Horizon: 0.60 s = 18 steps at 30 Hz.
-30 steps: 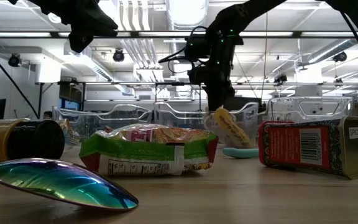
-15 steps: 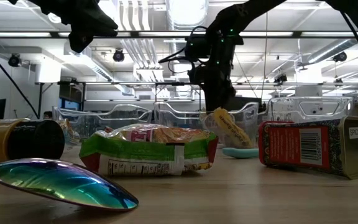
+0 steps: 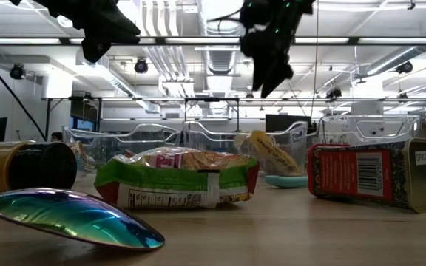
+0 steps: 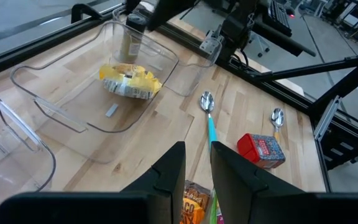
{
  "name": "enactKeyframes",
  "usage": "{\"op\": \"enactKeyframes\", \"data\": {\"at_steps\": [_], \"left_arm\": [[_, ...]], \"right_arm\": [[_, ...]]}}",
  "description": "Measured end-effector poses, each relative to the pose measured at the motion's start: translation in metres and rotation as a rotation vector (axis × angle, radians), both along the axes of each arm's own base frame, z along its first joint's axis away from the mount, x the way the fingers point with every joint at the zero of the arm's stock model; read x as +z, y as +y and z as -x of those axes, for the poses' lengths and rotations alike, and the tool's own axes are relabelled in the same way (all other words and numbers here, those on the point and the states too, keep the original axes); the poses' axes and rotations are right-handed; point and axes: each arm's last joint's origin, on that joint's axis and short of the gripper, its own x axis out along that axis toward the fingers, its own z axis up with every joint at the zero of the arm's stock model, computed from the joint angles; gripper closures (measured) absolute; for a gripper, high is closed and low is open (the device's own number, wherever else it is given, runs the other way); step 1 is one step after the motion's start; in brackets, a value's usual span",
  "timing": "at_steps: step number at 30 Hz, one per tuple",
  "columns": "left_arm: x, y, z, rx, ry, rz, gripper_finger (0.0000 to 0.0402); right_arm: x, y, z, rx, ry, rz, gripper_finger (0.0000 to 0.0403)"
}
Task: Pick & Place Food Item
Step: Put the left blue spoon into the left transparent bin
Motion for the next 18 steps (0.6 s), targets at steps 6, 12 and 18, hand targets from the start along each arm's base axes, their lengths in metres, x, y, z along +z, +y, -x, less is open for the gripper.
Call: {"op": "enactKeyframes", "data": {"at_steps": [6, 12, 18], "left_arm": [[0.0, 0.0, 0.0, 0.0, 0.0, 0.0, 0.0316], [0.0, 0.0, 0.0, 0.0, 0.0, 0.0, 0.0316], [0.0, 0.0, 0.0, 0.021, -0.006, 0.043, 0.0316]], "right_arm": [[0.019, 0.039, 0.022, 0.167, 0.012, 0.032, 0.0125], [0.023, 0.077, 0.045, 0.249, -0.031, 0.034, 0.0125], [0.02, 0.101, 0.075, 0.128, -0.166, -0.025, 0.0125]]}}
